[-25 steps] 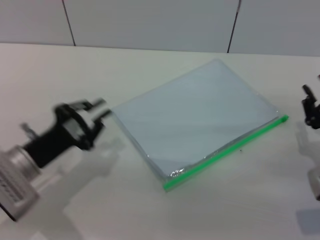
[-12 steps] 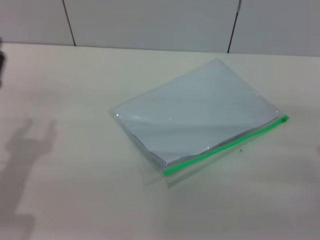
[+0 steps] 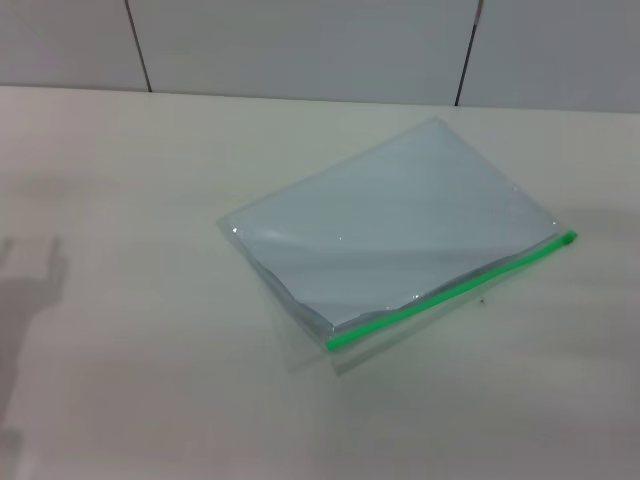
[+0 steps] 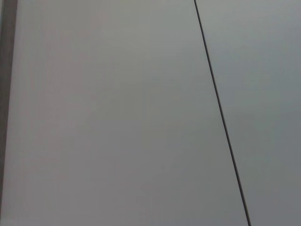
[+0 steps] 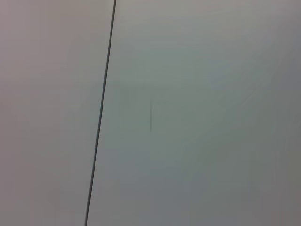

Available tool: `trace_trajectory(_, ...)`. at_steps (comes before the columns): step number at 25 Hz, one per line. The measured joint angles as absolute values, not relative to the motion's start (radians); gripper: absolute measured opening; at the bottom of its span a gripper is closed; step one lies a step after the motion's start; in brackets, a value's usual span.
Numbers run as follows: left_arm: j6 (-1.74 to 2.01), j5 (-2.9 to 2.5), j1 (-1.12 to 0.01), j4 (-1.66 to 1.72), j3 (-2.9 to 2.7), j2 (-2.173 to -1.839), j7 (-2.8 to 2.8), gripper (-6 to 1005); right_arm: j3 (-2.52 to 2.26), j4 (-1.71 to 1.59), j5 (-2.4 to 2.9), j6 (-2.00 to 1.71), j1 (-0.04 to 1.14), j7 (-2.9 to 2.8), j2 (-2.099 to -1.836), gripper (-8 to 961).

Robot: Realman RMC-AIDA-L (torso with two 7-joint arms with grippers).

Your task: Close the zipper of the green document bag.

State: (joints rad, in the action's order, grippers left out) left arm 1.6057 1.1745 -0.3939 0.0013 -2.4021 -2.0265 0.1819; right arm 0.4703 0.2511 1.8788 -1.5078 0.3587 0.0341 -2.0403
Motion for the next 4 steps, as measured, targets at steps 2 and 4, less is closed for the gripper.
trace_trajectory(2,1.606,1.175,-0.394,0.001,-2.402,-2.027,0.183,585,0.471,0.251,1.879,-1.508,0.359,0.034,-2.041,901)
trace_trajectory(4,1.604,1.175,-0.394,0.001,-2.402,-2.028,0.186,585,0.469,0.251,1.879,-1.508,0.359,0.034,-2.042,901)
